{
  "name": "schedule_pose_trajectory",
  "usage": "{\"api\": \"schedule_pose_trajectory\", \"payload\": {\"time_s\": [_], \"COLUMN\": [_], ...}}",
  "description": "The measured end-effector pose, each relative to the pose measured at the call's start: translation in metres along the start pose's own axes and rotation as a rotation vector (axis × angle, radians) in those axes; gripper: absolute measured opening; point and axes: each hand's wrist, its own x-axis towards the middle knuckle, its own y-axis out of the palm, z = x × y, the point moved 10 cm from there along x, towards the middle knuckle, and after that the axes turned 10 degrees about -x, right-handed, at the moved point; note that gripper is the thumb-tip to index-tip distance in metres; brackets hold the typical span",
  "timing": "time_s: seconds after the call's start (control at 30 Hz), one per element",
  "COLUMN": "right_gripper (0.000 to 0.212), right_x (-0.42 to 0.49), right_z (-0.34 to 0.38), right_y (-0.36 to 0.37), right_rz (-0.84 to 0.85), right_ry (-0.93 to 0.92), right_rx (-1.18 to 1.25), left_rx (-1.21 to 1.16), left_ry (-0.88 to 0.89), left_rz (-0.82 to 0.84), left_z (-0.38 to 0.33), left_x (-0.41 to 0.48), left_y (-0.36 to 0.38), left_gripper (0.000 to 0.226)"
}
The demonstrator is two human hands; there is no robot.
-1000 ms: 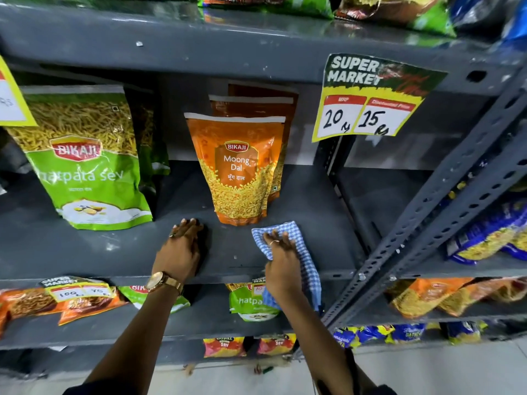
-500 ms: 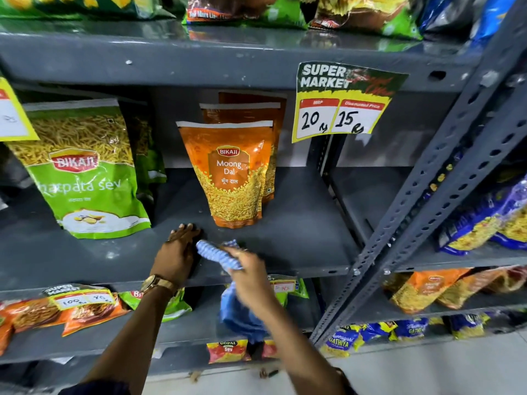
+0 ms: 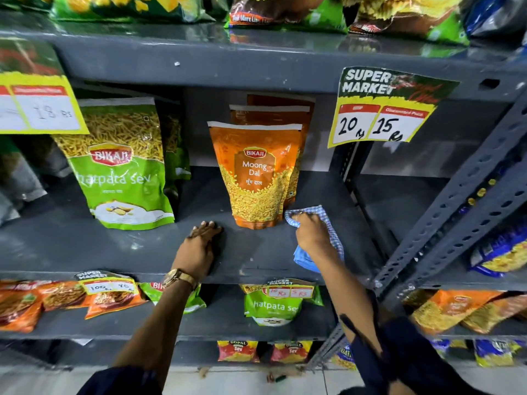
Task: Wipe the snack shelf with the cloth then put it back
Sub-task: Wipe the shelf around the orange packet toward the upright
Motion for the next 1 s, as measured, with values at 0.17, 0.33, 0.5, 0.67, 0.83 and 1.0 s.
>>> {"api": "schedule_pose_trajectory", "payload": {"time_s": [0.17,0.33,0.5,0.67,0.83,1.0], "right_gripper": [0.039,0.041,0.055,0.056,0.06,0.055], "right_x": [-0.031,-0.073,-0.117,-0.161,-0.14,-0.099], "right_z": [0.021,0.044,0.094,0.124,0.097,0.133], "right_y": [0.016,0.03,0.042,0.032,-0.018,0.004], "right_rz": [0.005,0.025,0.076,-0.032,-0.061,-0.044], "right_ry": [-0.077,-0.106,-0.245,-0.426,-0.222,-0.239], "right_rx": [-0.157,-0.172,-0.065,0.146,0.351,0.267], "left_rx": [-0.025,-0.047,-0.064,-0.08,-0.015,0.164], "left_ry": [-0.006,-0.004,-0.015,0.064,0.109,0.201], "left_rz": [0.0,0.027,0.023,0.153,0.344,0.355], "left_z": [0.001,-0.002,0.001,0.005,0.011,0.028], "left_x": [0.0,0.0,0.001,0.008,0.012,-0.001], "left_y": [0.001,0.001,-0.002,-0.014,-0.042,-0.058], "left_gripper": [0.059,0.058,0.062,0.057,0.042,0.044]}}
